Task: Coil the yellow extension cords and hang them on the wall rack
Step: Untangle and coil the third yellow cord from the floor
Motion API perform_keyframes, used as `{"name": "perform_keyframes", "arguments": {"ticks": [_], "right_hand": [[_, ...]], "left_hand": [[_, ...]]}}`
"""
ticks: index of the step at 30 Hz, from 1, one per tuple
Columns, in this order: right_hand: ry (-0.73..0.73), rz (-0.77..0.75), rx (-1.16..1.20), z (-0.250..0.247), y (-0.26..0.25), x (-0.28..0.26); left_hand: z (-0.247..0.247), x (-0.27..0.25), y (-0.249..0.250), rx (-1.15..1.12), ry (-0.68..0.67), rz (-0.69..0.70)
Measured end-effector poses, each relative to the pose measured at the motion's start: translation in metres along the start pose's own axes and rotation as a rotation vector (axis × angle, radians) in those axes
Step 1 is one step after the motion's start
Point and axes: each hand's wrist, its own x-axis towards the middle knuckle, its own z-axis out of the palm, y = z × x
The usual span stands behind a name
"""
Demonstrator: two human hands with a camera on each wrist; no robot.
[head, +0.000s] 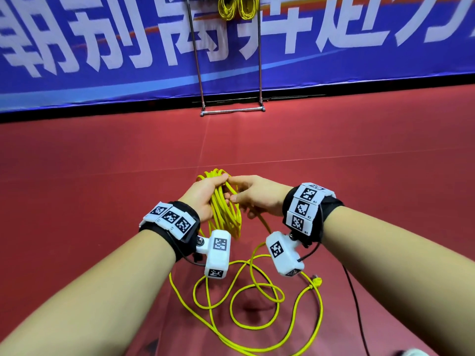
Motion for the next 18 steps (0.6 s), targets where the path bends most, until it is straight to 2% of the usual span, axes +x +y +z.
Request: {"name": "perform_keyframes", "arguments": {"ticks": [5, 10, 18], "right_hand": [[-0.074, 0.046, -0.037, -0.002, 0.009, -0.003], [-0.116, 0.081, -0.067, -0.002, 0.018, -0.001], [-0.113, -0.024, -0.189, 0.001, 0.019, 0.004]], "left_hand": [[-0.003, 0.002, -0.003, 0.070, 0.070, 0.003], [-0.013, 0.004, 0.003, -0.076, 0.182, 0.029], [-0.015, 0.001, 0.001, -0.117, 0.112, -0.067]]}}
